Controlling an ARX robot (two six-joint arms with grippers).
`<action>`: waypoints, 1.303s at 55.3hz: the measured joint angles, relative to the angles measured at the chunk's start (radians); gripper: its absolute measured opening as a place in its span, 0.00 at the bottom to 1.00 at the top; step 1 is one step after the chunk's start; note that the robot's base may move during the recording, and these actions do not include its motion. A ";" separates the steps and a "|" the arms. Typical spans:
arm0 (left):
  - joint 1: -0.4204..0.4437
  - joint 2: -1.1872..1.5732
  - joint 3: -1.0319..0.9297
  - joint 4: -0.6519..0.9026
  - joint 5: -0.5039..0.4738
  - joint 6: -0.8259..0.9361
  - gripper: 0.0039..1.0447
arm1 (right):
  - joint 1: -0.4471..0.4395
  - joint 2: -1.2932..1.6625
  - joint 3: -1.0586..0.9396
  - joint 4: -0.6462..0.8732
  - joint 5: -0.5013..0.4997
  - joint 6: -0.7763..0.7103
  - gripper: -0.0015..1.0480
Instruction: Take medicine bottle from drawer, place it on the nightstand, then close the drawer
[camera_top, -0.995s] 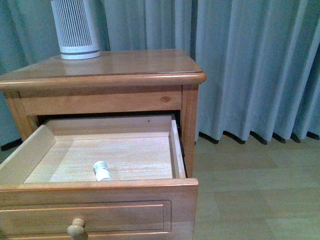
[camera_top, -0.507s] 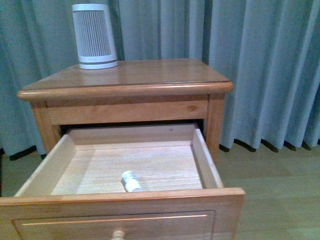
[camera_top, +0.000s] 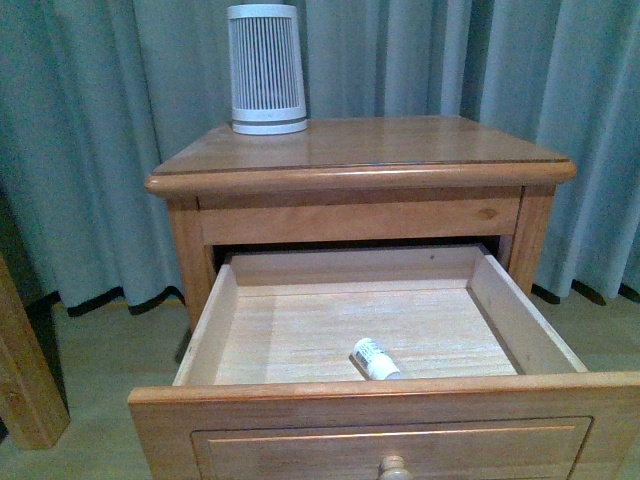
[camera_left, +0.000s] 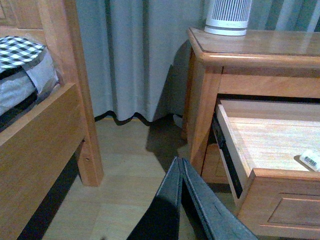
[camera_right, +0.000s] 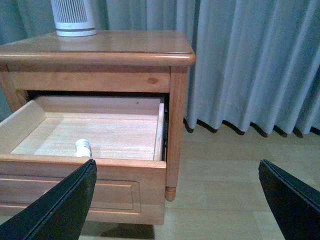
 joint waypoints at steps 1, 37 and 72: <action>0.000 -0.008 0.000 -0.005 0.000 0.000 0.03 | 0.000 0.000 0.000 0.000 0.000 0.000 0.93; 0.000 -0.246 0.000 -0.246 0.000 0.002 0.03 | 0.161 1.125 0.970 -0.083 -0.088 0.185 0.93; 0.000 -0.246 0.000 -0.246 0.000 0.002 0.03 | 0.387 2.036 1.558 -0.317 0.047 0.140 0.93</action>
